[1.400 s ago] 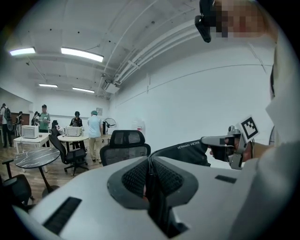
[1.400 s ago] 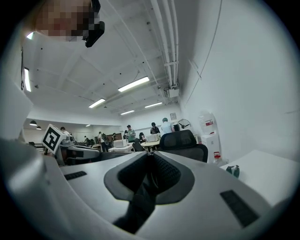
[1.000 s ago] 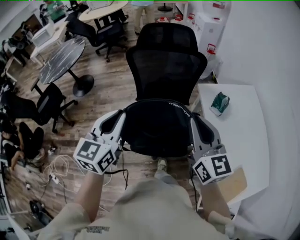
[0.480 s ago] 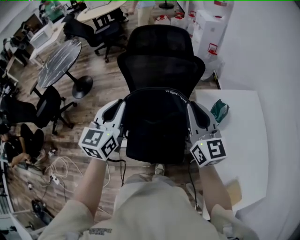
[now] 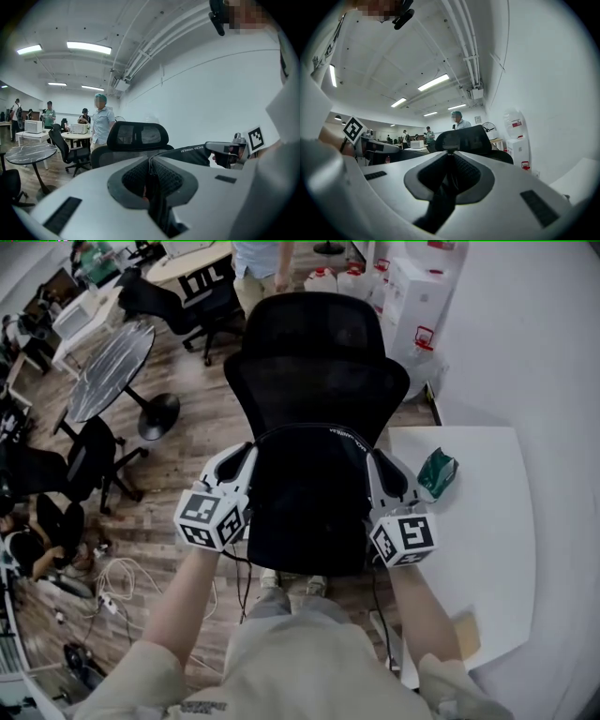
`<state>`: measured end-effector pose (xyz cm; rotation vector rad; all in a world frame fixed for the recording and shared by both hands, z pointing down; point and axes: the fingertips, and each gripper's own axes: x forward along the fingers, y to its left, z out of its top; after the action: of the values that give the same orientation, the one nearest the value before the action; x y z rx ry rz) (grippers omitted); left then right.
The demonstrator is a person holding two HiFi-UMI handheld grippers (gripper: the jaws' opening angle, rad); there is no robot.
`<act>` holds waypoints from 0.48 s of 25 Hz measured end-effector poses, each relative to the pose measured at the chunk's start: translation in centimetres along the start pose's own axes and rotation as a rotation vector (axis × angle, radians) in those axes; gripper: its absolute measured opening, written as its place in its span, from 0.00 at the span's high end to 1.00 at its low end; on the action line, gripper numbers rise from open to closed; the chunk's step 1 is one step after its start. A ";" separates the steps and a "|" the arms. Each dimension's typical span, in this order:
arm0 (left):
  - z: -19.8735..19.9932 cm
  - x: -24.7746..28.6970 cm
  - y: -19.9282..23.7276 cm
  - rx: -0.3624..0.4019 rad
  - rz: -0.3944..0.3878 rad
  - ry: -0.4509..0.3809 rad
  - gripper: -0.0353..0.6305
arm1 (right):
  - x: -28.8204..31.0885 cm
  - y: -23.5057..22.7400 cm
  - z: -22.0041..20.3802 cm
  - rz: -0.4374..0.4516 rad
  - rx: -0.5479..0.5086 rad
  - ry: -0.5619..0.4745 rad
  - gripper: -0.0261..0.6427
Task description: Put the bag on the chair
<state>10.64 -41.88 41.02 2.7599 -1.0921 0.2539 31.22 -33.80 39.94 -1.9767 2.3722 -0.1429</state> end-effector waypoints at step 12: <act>-8.8 7.3 5.3 -0.046 -0.057 0.071 0.87 | 6.2 -2.5 -9.7 -0.055 0.024 0.100 0.88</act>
<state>11.38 -48.67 51.59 2.7145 -0.9880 0.3132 31.64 -39.97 49.98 -2.0713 2.3632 -0.2776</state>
